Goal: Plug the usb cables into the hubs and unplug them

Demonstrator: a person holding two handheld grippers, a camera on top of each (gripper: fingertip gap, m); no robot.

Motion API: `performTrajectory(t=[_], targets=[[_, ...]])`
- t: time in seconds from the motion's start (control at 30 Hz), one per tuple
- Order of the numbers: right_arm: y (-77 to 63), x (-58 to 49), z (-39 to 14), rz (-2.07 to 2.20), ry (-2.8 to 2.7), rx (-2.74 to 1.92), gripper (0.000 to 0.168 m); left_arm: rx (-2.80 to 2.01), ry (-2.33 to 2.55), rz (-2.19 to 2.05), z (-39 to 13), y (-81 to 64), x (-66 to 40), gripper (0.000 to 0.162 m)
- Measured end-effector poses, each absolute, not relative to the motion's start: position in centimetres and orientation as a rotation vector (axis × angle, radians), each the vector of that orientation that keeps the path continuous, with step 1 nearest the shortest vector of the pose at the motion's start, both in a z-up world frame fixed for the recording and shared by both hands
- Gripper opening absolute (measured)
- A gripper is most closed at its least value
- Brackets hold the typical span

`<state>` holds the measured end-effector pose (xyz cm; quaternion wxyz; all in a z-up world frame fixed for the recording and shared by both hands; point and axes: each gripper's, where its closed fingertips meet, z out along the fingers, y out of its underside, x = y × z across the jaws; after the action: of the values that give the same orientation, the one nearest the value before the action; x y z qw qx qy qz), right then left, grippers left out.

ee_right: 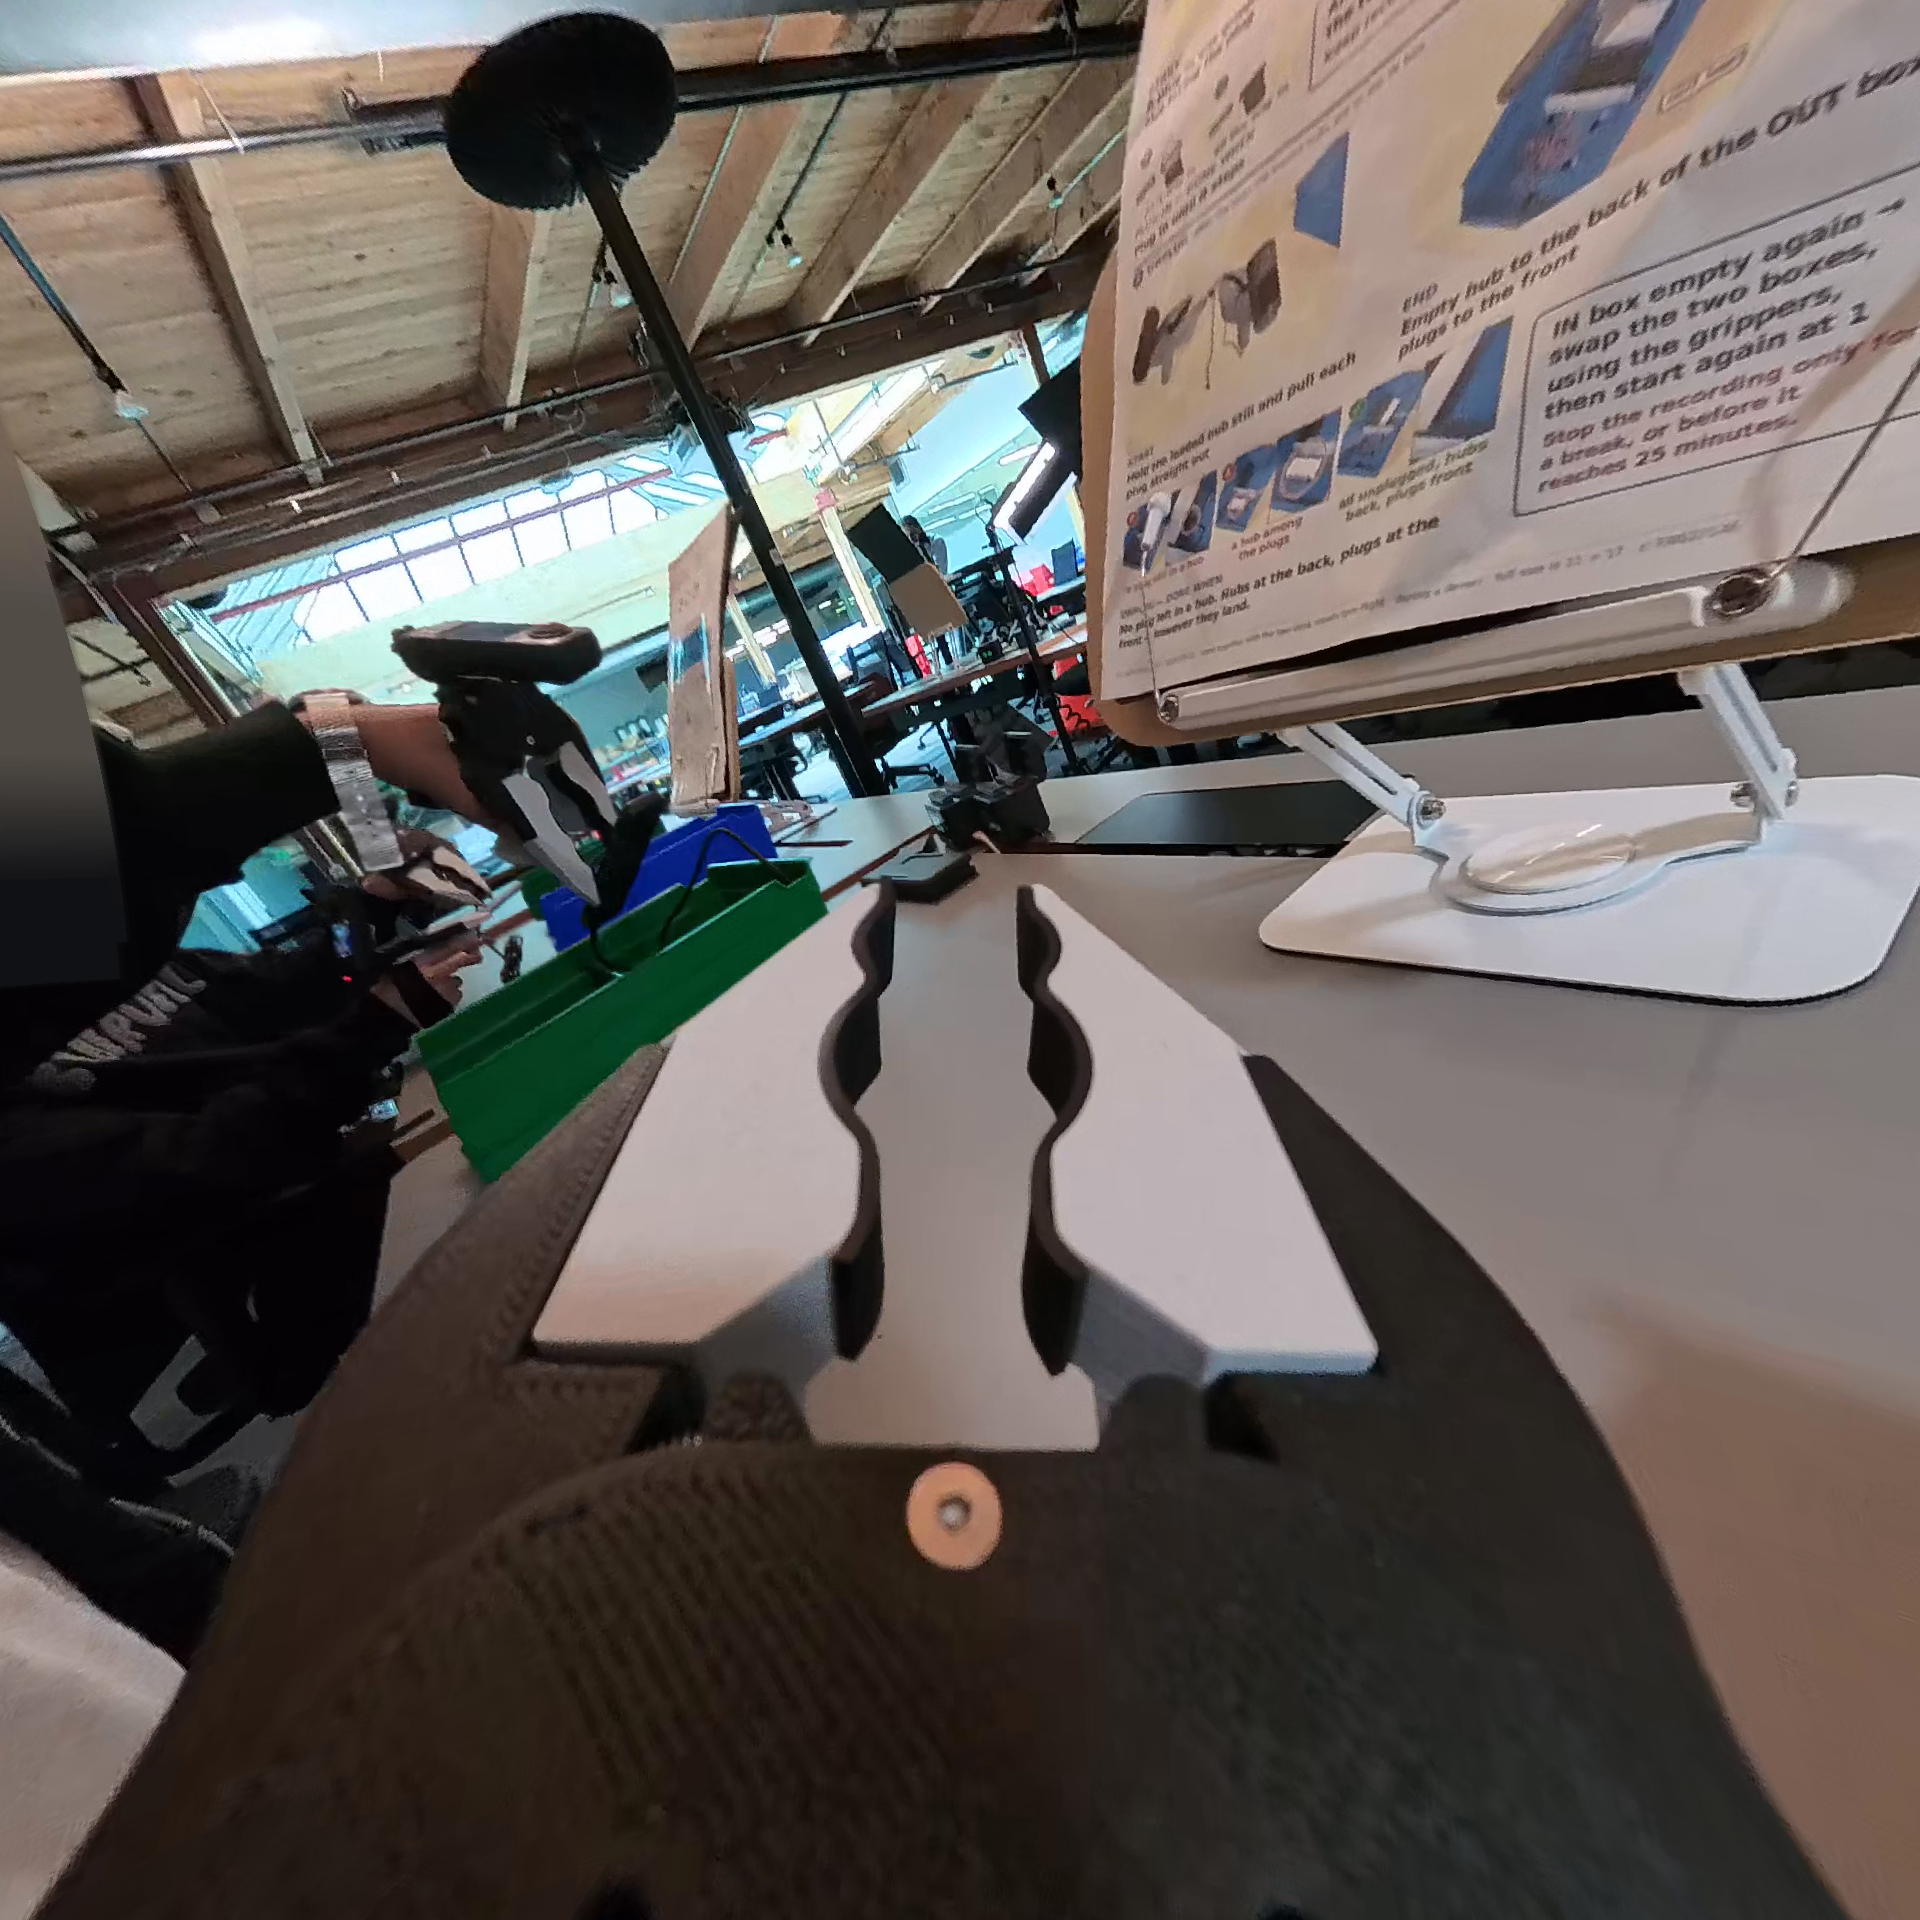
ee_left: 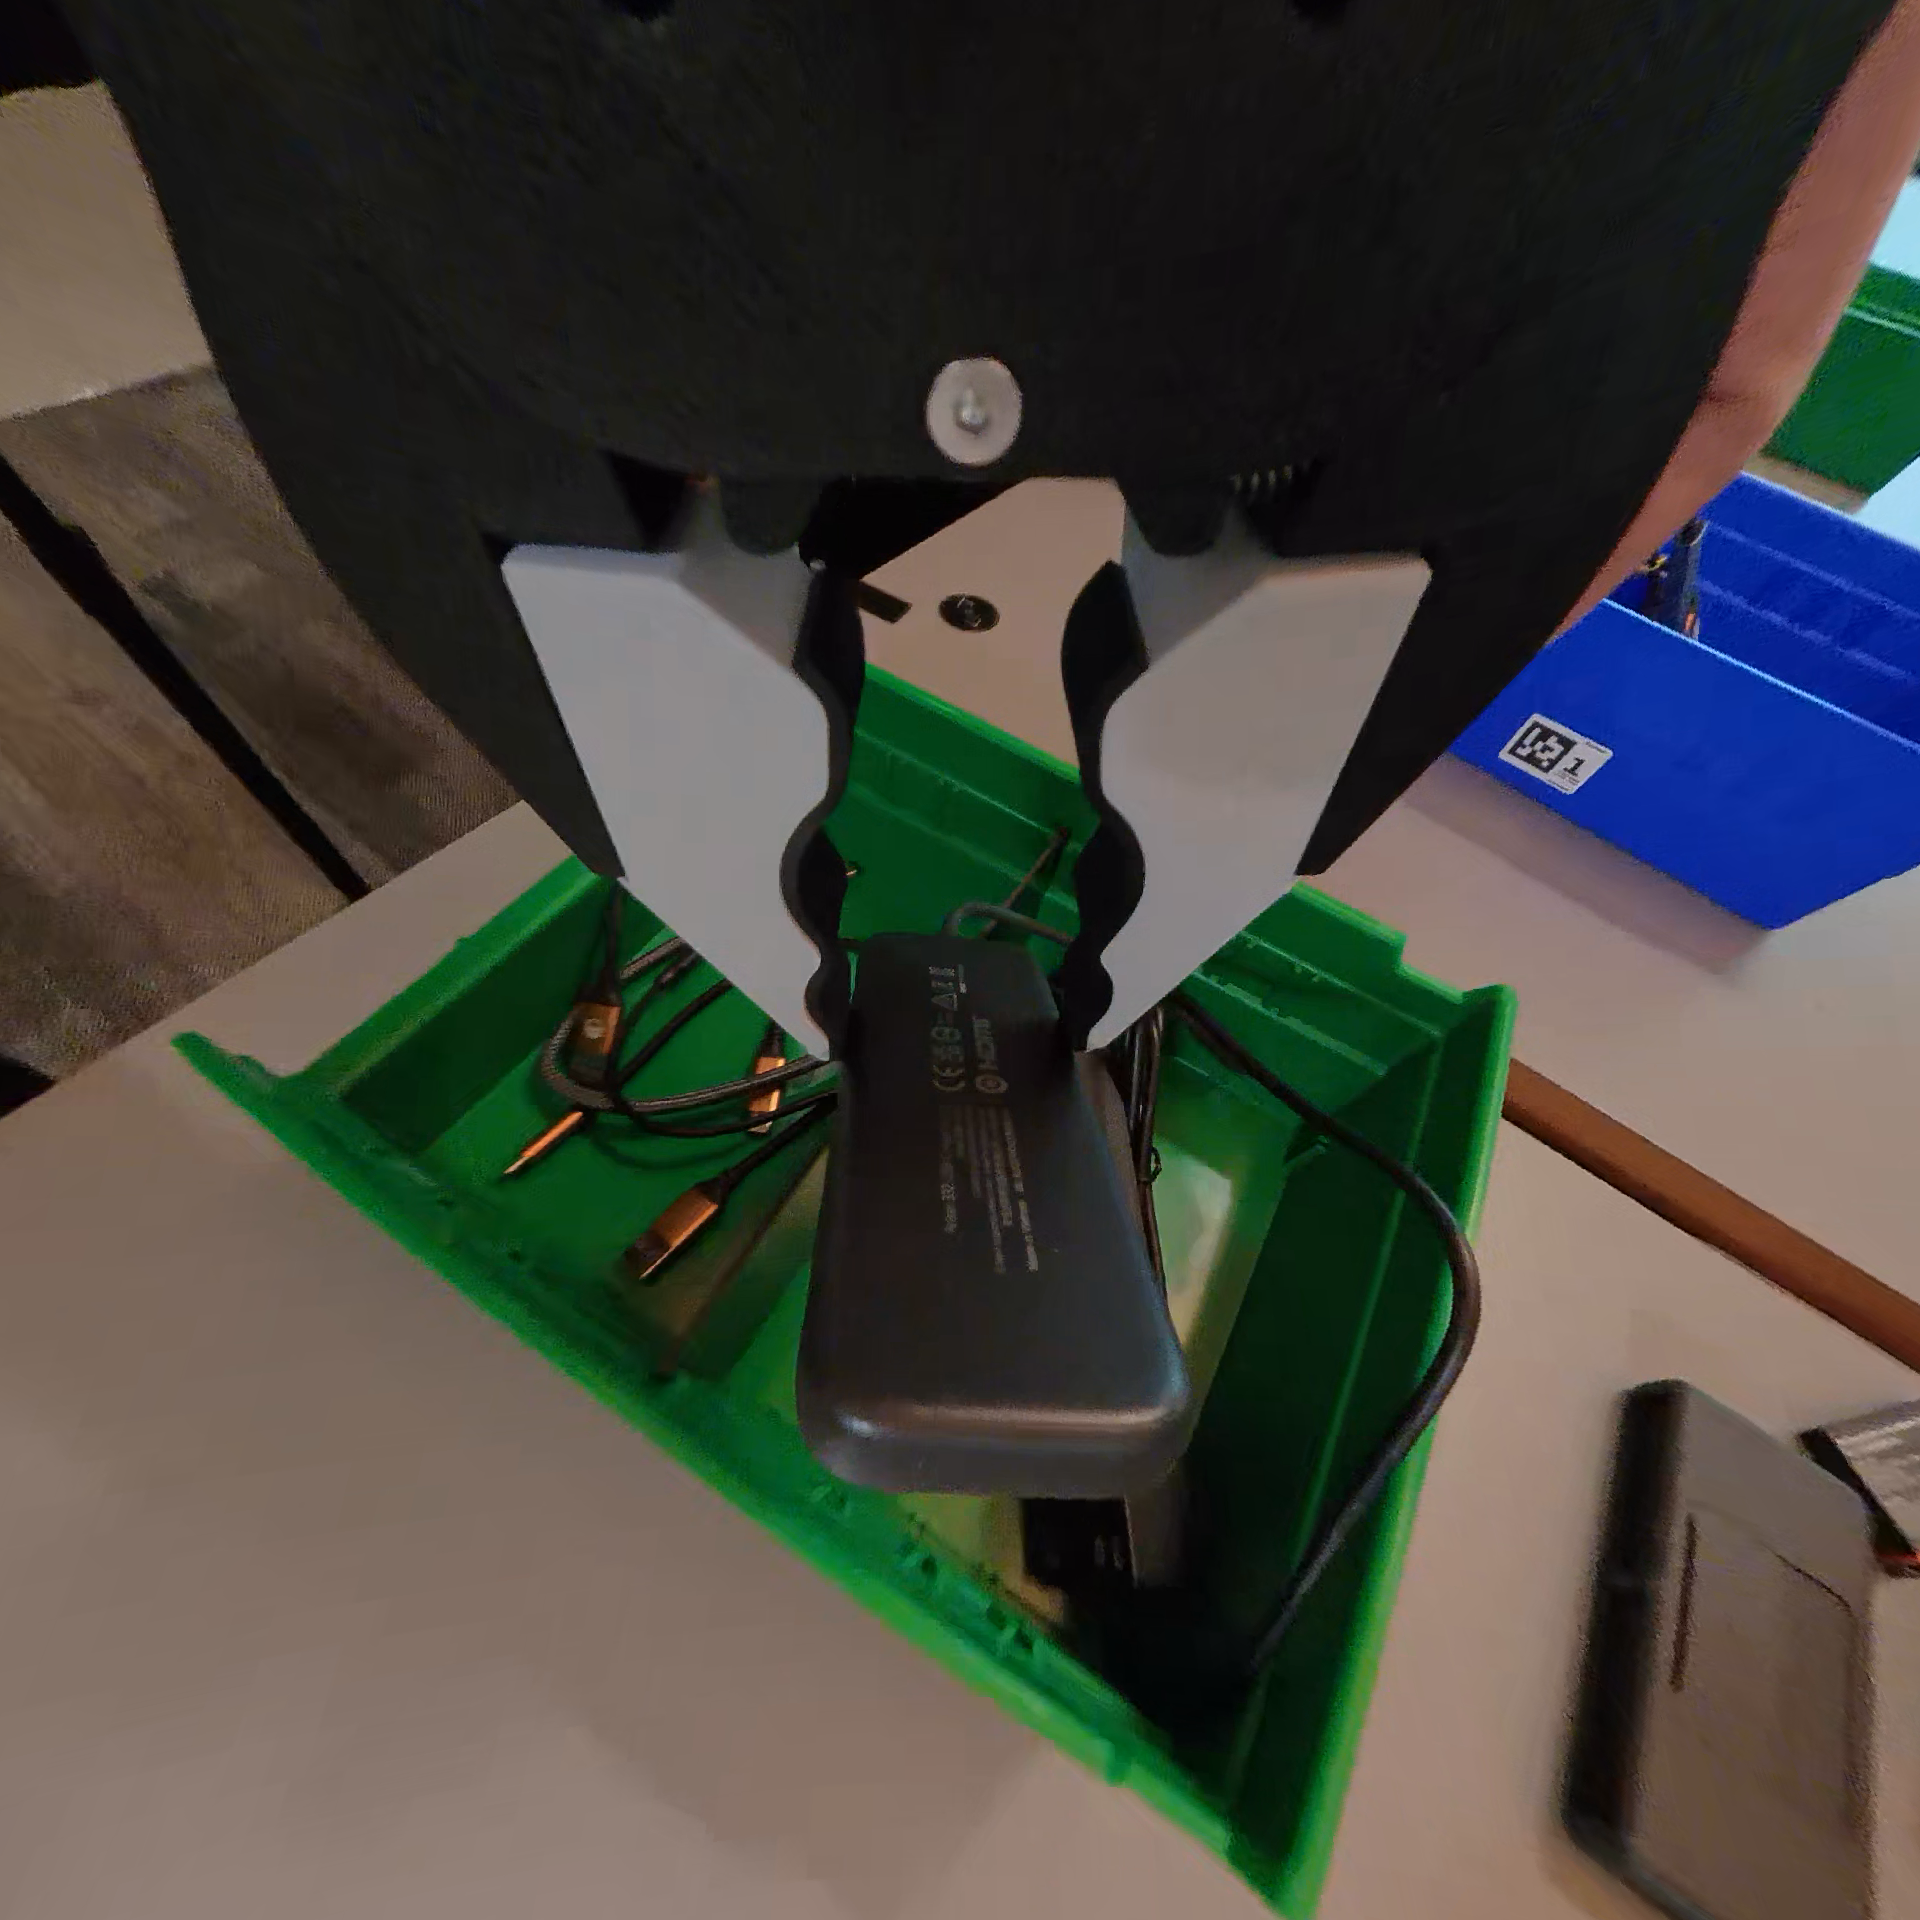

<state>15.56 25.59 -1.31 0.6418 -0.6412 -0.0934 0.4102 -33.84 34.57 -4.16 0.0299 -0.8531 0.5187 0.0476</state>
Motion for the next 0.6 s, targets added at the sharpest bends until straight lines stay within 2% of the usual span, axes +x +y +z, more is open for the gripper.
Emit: performTrajectory(t=[0.17, 0.43, 0.6], targets=[[22.9, 16.6, -1.3, 1.003, -0.17, -1.433, 0.022, -2.392, 1.446, 0.053, 1.3, 33.7, -30.5, 0.042], [19.2, 18.0, -1.6, 1.026, -0.17, -1.418, 0.022, -1.966, 1.11, -0.027, 13.8, 32.4, -25.9, 0.041], [17.6, 17.5, -3.2, 1.032, -0.194, -1.443, 0.02, -1.79, 0.983, -0.244, 19.1, 29.0, -21.2, 0.041]])
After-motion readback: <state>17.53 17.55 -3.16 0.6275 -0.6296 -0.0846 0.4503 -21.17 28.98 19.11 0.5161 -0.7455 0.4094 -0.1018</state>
